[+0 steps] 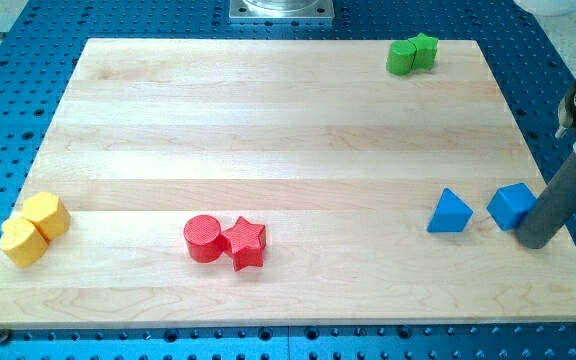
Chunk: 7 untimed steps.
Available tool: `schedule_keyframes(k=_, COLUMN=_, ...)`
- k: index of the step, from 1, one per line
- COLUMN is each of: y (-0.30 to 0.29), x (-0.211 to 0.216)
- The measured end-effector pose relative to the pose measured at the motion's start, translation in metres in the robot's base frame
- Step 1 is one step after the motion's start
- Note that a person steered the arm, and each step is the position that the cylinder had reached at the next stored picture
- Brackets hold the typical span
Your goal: Move your arm slightly down
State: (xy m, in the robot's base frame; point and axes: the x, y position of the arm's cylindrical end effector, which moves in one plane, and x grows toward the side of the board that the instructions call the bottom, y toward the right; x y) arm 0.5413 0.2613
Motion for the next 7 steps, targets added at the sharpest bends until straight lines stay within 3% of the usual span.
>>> schedule_keyframes(k=1, y=-0.024, x=-0.009)
schedule_keyframes(k=2, y=-0.098, x=0.012)
schedule_keyframes(k=3, y=-0.209, x=0.040)
schedule_keyframes(k=4, y=-0.231, x=0.046)
schedule_keyframes(k=5, y=-0.188, x=0.047)
schedule_keyframes(k=7, y=-0.122, x=-0.003)
